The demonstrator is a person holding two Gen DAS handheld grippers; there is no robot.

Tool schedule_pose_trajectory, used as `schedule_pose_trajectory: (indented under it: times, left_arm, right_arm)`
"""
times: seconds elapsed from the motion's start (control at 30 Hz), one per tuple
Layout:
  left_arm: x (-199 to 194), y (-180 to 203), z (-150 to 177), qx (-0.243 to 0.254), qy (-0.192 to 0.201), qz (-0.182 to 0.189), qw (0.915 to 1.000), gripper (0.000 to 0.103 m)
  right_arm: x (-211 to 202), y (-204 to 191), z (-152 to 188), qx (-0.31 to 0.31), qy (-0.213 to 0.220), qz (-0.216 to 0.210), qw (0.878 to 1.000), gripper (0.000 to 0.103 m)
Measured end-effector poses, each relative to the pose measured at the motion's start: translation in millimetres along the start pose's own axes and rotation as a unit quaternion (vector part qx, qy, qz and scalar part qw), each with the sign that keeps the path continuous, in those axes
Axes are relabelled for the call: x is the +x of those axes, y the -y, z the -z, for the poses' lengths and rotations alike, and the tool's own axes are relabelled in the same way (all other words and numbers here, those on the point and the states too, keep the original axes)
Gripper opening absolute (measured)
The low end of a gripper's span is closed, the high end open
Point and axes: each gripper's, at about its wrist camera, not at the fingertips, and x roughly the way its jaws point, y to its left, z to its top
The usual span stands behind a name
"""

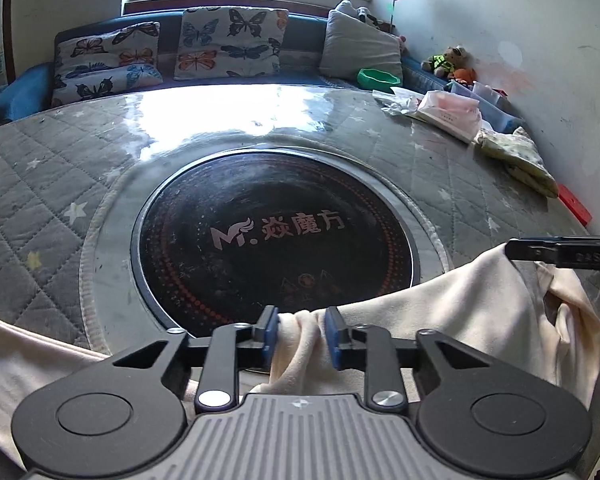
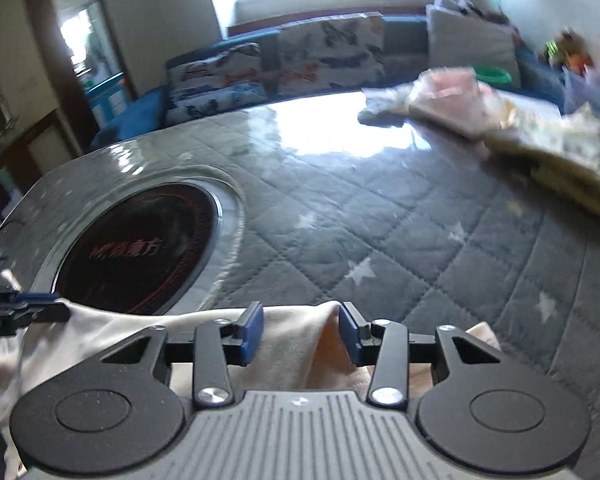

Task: Fold clothes

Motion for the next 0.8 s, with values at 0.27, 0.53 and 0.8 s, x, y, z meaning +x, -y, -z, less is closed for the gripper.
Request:
schedule_pose_trajectory:
  times: [0.27, 0.53, 0.8]
  left_arm:
    - [-25, -3, -3, -0.009, 0.049, 0.04, 0.998, 0.011]
    - [-54, 4, 6, 0.028, 0.069, 0.079, 0.9941, 0.01]
    - [-90, 8, 53, 0.109, 0.063, 0.127, 0.9838, 0.005]
  right_arm:
    - [-16, 2, -1, 0.015, 0.035, -0.029, 0.999, 0.007]
    - [-56, -4, 7, -0.014, 0.062, -0.069, 0.996, 0.006]
    - [-95, -20, 54, -0.13, 0.014, -0.112, 0.985, 0.006]
